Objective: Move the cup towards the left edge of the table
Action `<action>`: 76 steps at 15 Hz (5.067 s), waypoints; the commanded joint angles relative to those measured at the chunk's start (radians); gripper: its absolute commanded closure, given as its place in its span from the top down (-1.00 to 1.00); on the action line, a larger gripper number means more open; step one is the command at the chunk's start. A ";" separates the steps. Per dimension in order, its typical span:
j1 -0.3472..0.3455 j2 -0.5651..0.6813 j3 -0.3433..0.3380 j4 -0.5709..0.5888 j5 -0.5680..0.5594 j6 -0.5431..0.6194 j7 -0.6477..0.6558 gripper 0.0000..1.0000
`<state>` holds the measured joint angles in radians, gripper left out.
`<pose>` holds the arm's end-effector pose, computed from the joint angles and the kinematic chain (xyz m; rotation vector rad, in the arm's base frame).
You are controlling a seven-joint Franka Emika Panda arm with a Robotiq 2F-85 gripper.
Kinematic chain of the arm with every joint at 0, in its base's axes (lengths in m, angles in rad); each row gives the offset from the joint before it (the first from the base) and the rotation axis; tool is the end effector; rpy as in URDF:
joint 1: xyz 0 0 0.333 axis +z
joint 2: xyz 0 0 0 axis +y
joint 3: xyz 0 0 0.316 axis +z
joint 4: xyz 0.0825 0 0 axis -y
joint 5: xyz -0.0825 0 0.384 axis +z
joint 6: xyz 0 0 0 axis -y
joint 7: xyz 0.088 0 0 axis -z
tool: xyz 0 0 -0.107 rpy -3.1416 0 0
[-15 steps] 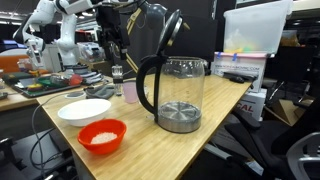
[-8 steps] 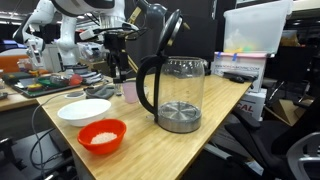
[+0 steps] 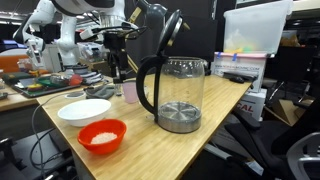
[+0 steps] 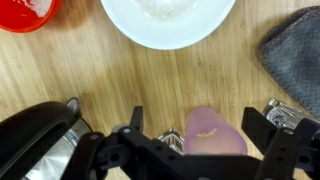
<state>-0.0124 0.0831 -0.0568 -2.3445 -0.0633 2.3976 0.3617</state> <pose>0.5058 -0.0356 0.2954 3.0340 -0.5891 -0.0353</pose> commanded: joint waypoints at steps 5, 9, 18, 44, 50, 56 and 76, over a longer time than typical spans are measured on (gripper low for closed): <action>0.000 0.110 -0.029 0.082 0.066 0.019 0.272 1.00; 0.013 0.194 -0.054 0.151 0.062 0.044 0.423 1.00; 0.027 0.272 -0.074 0.238 0.054 0.033 0.561 1.00; 0.011 0.039 -0.039 0.010 0.073 0.024 0.441 1.00; 0.024 0.108 -0.032 0.015 0.041 0.049 0.458 1.00; 0.031 0.183 -0.040 0.040 0.045 0.076 0.460 0.18; 0.022 0.058 -0.026 0.055 0.075 0.066 0.374 -0.97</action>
<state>0.0129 0.2241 -0.0913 -2.2520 -0.0047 2.5026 0.8115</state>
